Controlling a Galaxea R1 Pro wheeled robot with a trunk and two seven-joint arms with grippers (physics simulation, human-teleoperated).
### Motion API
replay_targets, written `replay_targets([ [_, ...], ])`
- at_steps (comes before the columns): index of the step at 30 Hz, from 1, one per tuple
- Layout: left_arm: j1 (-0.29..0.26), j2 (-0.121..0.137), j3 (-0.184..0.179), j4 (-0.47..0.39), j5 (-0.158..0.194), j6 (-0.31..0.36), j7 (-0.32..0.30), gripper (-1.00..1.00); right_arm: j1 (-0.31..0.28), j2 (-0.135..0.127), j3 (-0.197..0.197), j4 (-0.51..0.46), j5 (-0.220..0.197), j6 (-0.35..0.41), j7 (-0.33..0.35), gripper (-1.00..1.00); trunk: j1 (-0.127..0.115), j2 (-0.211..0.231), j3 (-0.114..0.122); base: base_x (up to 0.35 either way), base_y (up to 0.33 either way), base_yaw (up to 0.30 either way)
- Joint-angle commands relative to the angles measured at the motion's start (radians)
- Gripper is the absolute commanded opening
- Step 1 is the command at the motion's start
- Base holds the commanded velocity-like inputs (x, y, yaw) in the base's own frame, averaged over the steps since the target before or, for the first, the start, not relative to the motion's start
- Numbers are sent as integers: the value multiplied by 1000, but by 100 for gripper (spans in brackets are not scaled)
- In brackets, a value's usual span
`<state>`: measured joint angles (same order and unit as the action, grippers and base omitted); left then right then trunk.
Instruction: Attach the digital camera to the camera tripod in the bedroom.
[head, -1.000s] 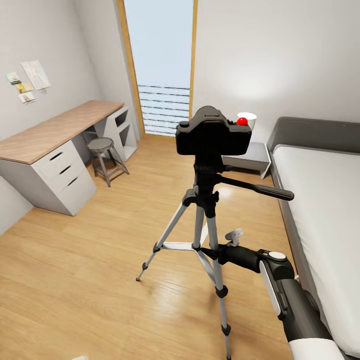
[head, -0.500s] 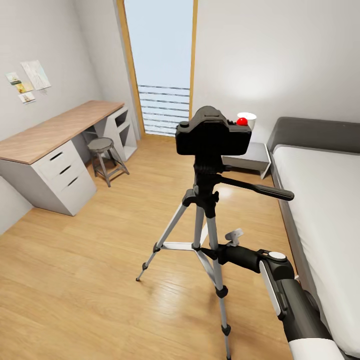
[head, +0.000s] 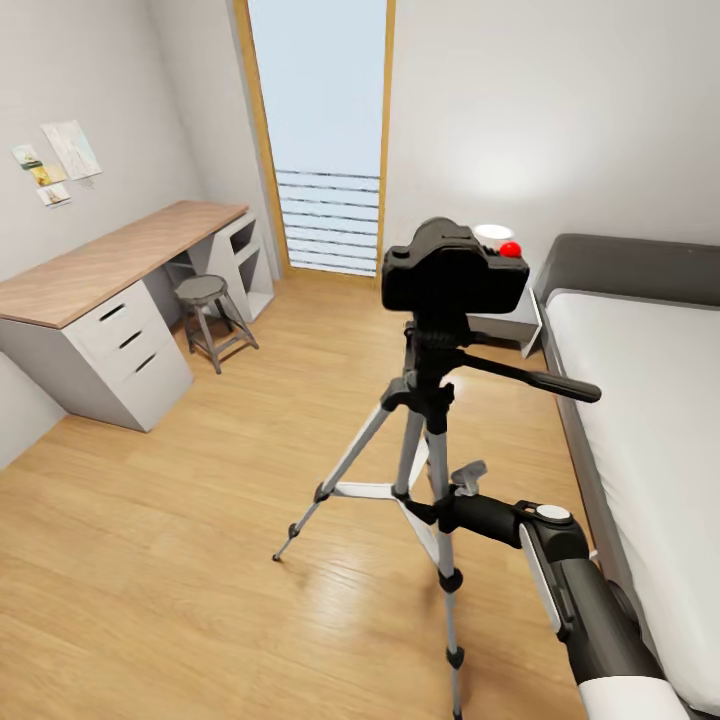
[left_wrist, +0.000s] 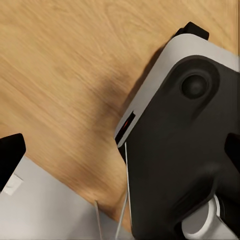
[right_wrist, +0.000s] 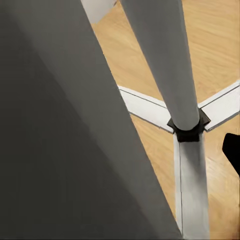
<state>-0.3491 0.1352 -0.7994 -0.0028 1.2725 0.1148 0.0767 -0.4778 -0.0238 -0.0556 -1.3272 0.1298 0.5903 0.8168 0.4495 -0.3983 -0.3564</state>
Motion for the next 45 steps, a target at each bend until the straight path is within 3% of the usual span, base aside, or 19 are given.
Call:
replay_targets([
  [1, -1, -2, -9, 0, 9, 0, 3, 100, -1, -3, -1, -1, 8, 3, 9, 100, 1, -2, -2, 0, 0, 0],
  [25, -1, -6, -8, 0, 10, -45, 4, 100, -1, -10, -5, 20, 8, 3, 9, 100, 1, -2, -2, 0, 0, 0],
  [45, -1, -6, -8, 0, 10, -46, 3, 100, -1, -37, -7, 20, 8, 3, -39, 100, 1, -2, -2, 0, 0, 0],
])
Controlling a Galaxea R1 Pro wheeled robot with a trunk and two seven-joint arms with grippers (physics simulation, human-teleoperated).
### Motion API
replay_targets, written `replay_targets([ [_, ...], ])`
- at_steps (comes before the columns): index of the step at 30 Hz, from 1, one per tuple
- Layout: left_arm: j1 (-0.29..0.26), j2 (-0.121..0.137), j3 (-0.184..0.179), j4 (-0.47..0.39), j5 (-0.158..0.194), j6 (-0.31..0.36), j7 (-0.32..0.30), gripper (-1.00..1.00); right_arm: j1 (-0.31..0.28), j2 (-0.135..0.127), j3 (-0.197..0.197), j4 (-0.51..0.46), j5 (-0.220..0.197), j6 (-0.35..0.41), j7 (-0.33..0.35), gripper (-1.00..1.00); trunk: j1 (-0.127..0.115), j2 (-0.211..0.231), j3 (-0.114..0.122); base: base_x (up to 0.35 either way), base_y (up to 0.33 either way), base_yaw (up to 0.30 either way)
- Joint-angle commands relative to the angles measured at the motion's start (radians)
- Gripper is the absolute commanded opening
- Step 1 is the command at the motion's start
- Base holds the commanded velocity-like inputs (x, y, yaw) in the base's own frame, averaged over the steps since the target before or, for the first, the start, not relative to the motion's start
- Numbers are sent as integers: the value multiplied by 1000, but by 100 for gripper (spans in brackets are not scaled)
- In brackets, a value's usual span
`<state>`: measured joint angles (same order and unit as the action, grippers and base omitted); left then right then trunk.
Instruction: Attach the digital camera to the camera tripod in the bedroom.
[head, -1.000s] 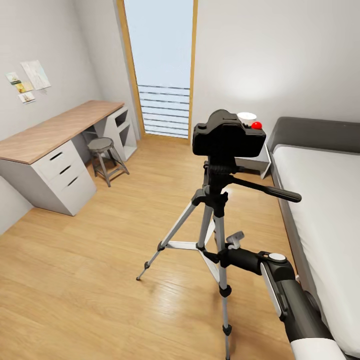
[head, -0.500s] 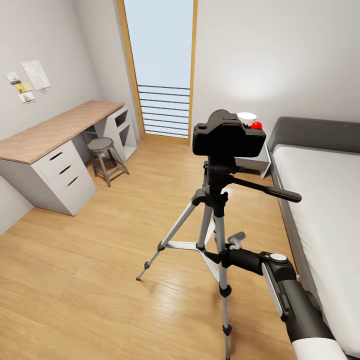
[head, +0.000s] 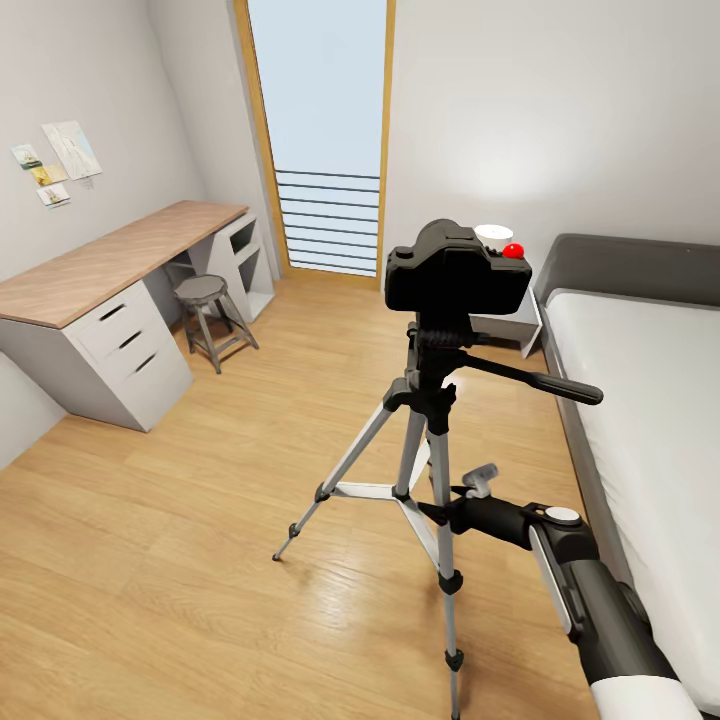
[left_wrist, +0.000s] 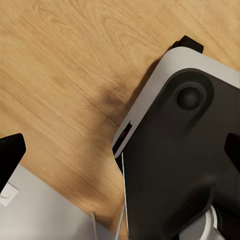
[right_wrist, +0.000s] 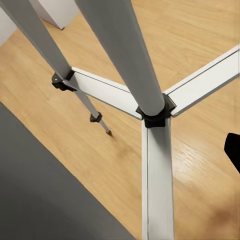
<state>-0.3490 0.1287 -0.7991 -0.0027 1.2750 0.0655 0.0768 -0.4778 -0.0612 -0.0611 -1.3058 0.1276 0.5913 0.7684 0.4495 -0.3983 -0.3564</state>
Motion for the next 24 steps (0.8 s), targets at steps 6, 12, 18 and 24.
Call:
replay_targets([
  [6, -1, 0, -9, 0, 7, 4, 3, 100, -1, -1, -2, -1, 10, 2, 7, 100, 1, -2, -2, 0, 0, 0],
  [12, -1, 0, -9, 0, 7, 4, 3, 100, -1, -2, -2, -1, 10, 2, 7, 100, 1, -2, -2, 0, 0, 0],
  [18, -1, 0, -9, 0, 7, 4, 3, 100, -1, -2, -2, -1, 10, 2, 8, 100, 1, -2, -2, 0, 0, 0],
  [24, -1, -8, -8, 0, 7, 3, 3, 100, -1, -2, -2, -1, 10, 2, 8, 100, 1, -2, -2, -129, -34, 0],
])
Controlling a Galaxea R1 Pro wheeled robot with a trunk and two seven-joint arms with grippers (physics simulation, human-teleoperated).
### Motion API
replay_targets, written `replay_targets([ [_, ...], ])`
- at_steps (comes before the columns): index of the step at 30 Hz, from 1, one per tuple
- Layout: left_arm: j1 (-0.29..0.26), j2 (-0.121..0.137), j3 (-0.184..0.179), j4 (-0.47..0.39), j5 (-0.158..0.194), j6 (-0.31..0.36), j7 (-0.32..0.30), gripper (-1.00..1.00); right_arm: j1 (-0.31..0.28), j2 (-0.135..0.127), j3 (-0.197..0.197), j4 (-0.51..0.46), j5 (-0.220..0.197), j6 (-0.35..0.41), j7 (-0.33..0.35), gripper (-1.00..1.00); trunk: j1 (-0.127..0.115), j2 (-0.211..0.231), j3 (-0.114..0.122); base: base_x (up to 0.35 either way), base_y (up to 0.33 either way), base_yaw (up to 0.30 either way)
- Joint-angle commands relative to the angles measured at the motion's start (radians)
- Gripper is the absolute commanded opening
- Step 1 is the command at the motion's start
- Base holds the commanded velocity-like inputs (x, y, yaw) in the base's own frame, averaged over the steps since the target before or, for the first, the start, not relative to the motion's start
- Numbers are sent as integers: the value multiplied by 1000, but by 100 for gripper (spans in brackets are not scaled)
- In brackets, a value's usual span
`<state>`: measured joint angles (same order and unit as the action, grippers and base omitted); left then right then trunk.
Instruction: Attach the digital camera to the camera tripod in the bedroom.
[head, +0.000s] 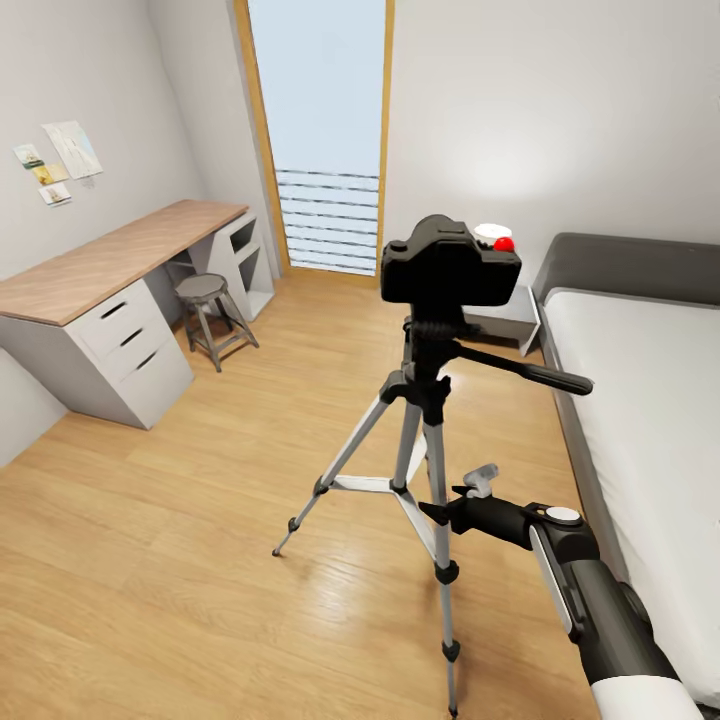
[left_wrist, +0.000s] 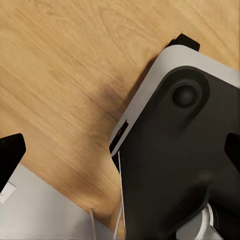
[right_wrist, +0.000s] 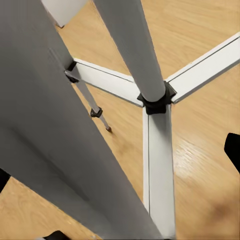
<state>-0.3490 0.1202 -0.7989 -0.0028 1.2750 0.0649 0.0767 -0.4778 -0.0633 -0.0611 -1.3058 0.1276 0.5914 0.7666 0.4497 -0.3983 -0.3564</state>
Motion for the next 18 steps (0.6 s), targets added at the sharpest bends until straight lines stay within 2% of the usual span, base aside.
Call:
replay_targets([
  [1, -1, -1, -8, 0, 7, 3, 3, 100, -1, 0, -2, -1, 10, 2, 9, 100, 0, -2, -2, -71, -21, 0],
  [7, -1, -5, -8, 0, 7, 3, 4, 100, -1, 0, -3, -1, 10, 4, 10, 100, 0, -2, -2, -215, -4, 0],
  [18, -1, -4, -8, 0, 7, 4, 3, 100, -1, 0, -2, -1, 10, 4, 10, 100, 0, -2, -2, -23, 0, 0],
])
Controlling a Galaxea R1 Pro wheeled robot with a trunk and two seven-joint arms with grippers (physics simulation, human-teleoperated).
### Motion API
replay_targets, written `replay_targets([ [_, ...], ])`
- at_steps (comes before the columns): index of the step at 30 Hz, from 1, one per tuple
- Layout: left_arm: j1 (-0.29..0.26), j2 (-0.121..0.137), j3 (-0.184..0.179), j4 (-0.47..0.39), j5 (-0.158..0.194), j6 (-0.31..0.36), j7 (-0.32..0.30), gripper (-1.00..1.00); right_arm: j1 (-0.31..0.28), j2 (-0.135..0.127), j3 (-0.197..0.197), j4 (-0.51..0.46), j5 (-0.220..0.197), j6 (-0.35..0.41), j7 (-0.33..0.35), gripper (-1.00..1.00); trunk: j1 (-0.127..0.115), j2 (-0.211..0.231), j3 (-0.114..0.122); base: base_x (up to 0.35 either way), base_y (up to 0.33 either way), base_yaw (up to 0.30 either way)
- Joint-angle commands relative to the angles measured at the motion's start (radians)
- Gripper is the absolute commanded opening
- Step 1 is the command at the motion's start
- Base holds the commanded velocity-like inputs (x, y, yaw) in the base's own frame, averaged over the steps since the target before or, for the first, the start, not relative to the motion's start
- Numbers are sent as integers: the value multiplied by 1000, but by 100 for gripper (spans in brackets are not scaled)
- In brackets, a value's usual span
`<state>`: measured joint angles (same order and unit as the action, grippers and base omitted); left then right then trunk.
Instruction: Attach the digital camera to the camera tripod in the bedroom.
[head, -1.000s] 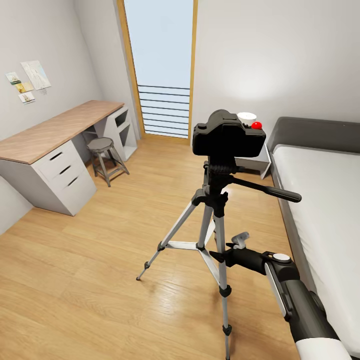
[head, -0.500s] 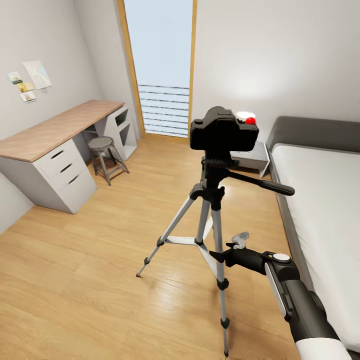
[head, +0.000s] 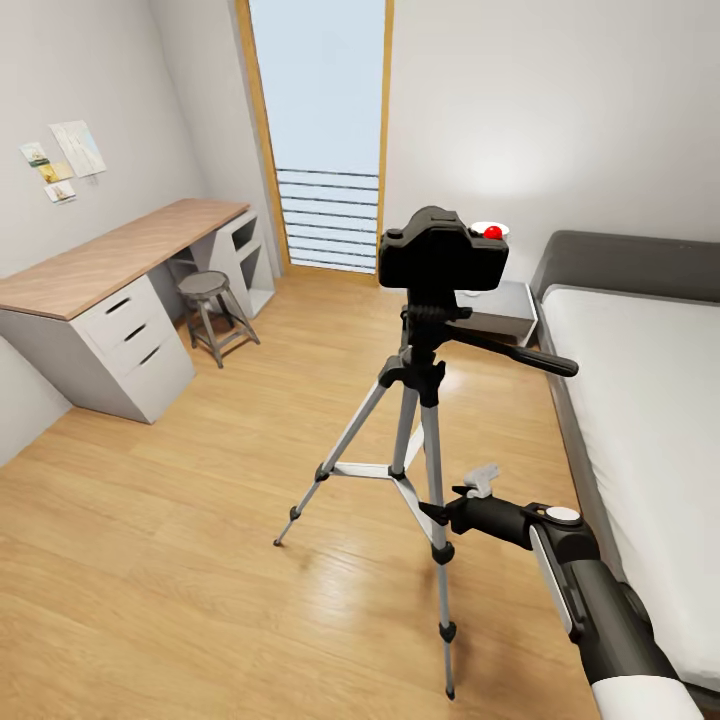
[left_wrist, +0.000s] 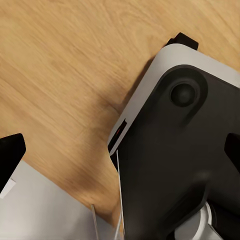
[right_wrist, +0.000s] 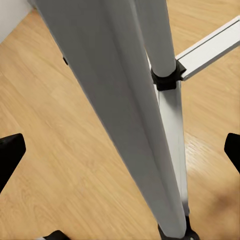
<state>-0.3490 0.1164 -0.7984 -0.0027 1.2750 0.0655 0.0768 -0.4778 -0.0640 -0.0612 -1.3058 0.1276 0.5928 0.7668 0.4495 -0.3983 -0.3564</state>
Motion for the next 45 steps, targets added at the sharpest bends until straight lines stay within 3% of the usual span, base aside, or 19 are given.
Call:
replay_targets([
  [1, -1, 0, -8, 0, 7, 4, 3, 100, -1, 1, -2, -1, 10, 2, 9, 100, 1, -2, -2, 0, 0, 0],
  [6, -1, 0, -8, 0, 7, 4, 4, 100, -1, -1, -3, 25, 10, 2, 8, 100, 1, -2, -2, 0, 0, 0],
  [9, -1, 0, -8, 0, 7, 3, 4, 100, -1, -16, -9, 80, 9, 2, 0, 100, 1, -2, -2, 0, 0, 0],
  [12, -1, 0, -9, 0, 7, 2, 3, 100, -1, -41, -36, 183, 9, 3, -23, 100, 1, -2, -2, 0, 0, 0],
  [19, -1, 0, -10, 0, 6, 2, 3, 100, -1, -60, -58, 362, 10, 2, -57, 100, 1, -2, -2, 0, 0, 0],
  [22, -1, 0, -10, -1, 6, 2, 3, 100, -1, -86, -62, 473, 10, 2, -82, 100, 1, -2, -2, 0, 0, 0],
  [23, -1, 0, -10, -2, 5, 2, 3, 100, -1, -119, -63, 614, 14, -4, -120, 100, 1, -2, -2, 0, 0, 0],
  [25, -1, -1, -10, -2, 5, 2, 3, 100, -1, -130, -63, 689, 16, -21, -144, 100, 1, -2, -2, 0, 0, 0],
  [26, -1, -1, -10, -2, 5, 2, 3, 100, -1, -138, -64, 765, 17, -55, -170, 100, 1, -2, -2, 0, 0, 0],
  [32, -1, -1, -10, -1, 6, 2, 3, 100, -1, -153, -62, 1015, 26, -228, -265, 100, 1, -2, -2, 0, 0, 0],
  [33, -1, -1, -10, -1, 6, 2, 3, 100, -1, -159, -60, 1156, 36, -314, -315, 100, 1, -2, -2, 0, 0, 0],
  [36, -1, -2, -10, 0, 6, 2, 3, 100, 1, -163, -59, 1265, 48, -408, -370, 100, 1, -2, -2, 0, 0, 0],
  [45, -1, -6, -10, 0, 6, 3, 2, 100, 39, -159, -57, 1326, 56, -490, -421, 100, 1, -2, -2, 0, 0, 0],
])
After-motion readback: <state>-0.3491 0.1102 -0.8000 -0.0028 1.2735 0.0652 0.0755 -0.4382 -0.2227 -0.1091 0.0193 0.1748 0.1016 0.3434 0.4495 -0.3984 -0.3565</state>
